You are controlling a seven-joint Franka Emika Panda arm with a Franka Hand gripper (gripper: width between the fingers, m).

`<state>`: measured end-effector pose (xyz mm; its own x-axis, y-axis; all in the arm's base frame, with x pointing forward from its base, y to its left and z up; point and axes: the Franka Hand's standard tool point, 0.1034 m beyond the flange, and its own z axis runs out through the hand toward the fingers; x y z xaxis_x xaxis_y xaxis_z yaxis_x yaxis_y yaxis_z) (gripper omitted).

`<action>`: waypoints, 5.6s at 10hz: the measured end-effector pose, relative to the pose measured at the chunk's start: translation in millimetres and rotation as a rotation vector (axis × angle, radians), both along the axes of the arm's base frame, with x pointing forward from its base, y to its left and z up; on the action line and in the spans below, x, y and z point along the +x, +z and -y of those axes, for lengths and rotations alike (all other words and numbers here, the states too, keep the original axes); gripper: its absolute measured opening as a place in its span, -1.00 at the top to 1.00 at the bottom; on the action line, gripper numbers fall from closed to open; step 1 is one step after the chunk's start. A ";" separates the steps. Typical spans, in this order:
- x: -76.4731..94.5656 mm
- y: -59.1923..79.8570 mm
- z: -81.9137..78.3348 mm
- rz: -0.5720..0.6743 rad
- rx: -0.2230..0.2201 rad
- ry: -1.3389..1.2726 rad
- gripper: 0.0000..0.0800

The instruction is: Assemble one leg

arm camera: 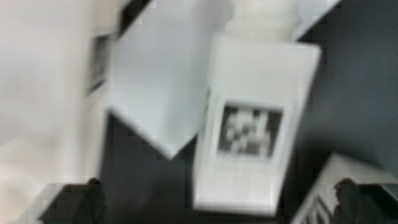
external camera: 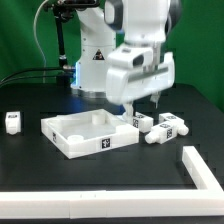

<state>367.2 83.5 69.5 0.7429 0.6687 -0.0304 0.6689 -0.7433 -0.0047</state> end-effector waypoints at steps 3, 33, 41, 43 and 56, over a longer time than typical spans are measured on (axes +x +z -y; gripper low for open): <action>23.9 25.6 23.3 0.019 0.000 -0.028 -0.62; 60.5 -55.1 207.3 -0.081 0.052 -0.360 -0.62; 66.1 -63.6 201.5 -0.006 0.030 -0.269 -0.04; 65.8 -63.9 201.4 -0.006 0.030 -0.269 0.46; 121.5 -36.1 175.9 -0.030 0.034 -0.735 0.89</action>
Offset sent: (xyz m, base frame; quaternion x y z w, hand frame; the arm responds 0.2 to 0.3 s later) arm 0.0000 0.0000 0.0000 0.0000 0.0000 0.0000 1.0000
